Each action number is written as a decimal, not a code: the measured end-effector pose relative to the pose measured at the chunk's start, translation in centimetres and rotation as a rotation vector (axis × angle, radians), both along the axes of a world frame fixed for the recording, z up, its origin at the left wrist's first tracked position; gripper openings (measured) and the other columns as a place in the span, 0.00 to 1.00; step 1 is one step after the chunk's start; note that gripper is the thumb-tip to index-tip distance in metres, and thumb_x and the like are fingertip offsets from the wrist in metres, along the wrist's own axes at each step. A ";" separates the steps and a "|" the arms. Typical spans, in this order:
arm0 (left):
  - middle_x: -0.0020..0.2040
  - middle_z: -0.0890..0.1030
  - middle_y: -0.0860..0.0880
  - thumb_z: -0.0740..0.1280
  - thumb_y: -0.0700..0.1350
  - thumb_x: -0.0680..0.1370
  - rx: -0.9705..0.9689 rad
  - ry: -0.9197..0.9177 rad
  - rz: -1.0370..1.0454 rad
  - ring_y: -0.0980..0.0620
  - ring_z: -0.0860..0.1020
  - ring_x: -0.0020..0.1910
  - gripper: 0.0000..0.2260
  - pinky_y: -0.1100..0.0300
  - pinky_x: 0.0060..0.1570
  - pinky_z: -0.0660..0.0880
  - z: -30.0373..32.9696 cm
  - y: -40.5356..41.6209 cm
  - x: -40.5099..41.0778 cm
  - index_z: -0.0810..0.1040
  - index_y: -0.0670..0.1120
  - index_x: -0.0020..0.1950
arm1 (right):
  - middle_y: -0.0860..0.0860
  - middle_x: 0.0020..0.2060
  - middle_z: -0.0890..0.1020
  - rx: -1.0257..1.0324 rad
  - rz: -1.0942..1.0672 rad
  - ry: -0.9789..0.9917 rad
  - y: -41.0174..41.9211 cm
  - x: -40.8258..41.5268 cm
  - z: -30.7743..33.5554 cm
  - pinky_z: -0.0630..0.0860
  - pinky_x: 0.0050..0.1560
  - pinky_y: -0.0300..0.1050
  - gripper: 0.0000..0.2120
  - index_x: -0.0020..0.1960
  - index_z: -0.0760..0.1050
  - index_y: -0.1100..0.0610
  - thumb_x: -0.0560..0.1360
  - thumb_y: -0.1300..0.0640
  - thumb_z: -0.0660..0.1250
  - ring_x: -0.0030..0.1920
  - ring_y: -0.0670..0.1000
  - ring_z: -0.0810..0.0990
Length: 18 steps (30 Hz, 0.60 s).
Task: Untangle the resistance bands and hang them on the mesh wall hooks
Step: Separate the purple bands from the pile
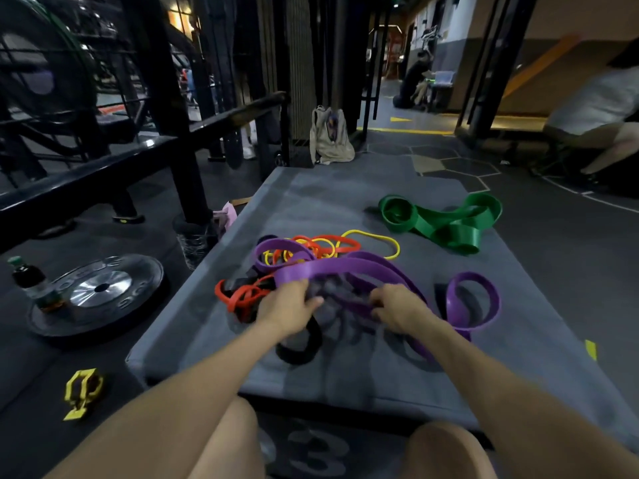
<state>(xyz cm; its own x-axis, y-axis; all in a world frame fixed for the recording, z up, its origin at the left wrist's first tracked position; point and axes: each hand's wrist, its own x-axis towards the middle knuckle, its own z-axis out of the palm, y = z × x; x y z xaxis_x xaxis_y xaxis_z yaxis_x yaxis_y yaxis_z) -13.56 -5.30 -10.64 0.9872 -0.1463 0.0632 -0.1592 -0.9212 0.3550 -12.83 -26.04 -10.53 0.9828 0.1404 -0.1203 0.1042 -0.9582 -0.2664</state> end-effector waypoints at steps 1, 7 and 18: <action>0.49 0.81 0.43 0.63 0.53 0.78 -0.100 -0.001 0.044 0.42 0.79 0.52 0.11 0.54 0.46 0.72 0.7 0.8 0.8 0.73 0.46 0.48 | 0.56 0.55 0.80 0.023 -0.043 -0.048 -0.7 0.1 0.4 0.73 0.53 0.47 0.11 0.55 0.78 0.55 0.74 0.59 0.64 0.56 0.58 0.78; 0.43 0.82 0.38 0.63 0.46 0.79 -0.496 -0.162 0.306 0.42 0.81 0.49 0.12 0.61 0.44 0.72 6.1 5.1 4.0 0.79 0.37 0.52 | 0.58 0.50 0.81 -0.006 -0.272 -0.230 -3.2 0.1 3.0 0.70 0.41 0.46 0.09 0.52 0.77 0.58 0.75 0.60 0.60 0.51 0.60 0.79; 0.39 0.80 0.45 0.63 0.48 0.78 -0.489 -0.063 0.547 0.44 0.79 0.41 0.09 0.57 0.45 0.72 5.4 9.2 4.3 0.76 0.43 0.52 | 0.57 0.57 0.79 -0.301 -0.501 -0.149 -4.2 -1.6 1.7 0.74 0.49 0.49 0.16 0.60 0.73 0.59 0.77 0.65 0.53 0.59 0.60 0.76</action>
